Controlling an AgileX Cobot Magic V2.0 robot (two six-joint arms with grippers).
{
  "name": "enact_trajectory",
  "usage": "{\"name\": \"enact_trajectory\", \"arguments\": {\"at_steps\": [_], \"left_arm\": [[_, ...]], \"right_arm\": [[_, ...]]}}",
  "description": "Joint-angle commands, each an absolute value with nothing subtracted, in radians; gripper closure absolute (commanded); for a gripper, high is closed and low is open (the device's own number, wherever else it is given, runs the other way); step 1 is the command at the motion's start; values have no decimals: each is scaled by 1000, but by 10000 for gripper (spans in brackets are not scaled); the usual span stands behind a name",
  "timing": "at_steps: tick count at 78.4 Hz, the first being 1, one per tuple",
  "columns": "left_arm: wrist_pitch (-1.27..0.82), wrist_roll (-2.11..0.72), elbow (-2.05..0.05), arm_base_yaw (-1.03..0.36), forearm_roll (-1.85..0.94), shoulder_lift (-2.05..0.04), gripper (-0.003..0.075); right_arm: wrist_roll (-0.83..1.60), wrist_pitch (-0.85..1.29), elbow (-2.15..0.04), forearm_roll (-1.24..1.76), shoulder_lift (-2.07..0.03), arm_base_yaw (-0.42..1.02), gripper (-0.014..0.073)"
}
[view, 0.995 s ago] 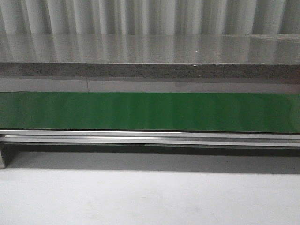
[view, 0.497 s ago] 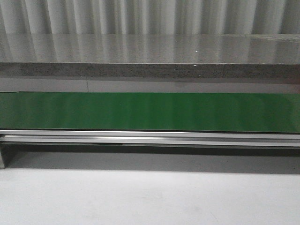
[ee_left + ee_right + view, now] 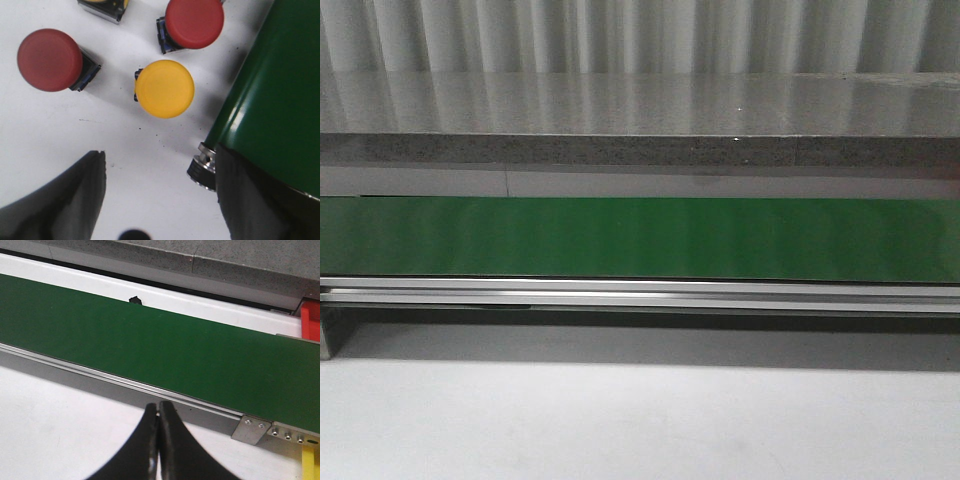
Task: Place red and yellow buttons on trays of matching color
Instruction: 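Grasp the yellow button with the left gripper and carry it onto the belt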
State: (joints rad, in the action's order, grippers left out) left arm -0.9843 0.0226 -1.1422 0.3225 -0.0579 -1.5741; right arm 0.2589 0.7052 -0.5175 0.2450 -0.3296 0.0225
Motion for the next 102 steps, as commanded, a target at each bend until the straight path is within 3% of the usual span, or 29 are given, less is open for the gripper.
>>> {"name": "enact_trajectory", "arguments": {"at_steps": [1,29,52,72,88,102], "left_arm": [[-992,20,-1205,325,-74,-1601,258],[-994,20,-1314,325,-78,-1790,258],[-945,20,-1333,323,-78,-1817,269],[-947,20,-1333,323,-78,-1811,496],[-993,-13,-1334,323,-78,-1770,581],[-1009,-27,-1334,321,-78,-1671,599]], "right_arm": [[271,640,-539,260,-333,26,660],[271,641,-539,260,-333,26,660],[271,642,-539,260,-333,26,660],[271,642,-539,260,-333,26,660],[271,642,-539,260,-333,26,660],[271,642,-539,260,-333,26,660]]}}
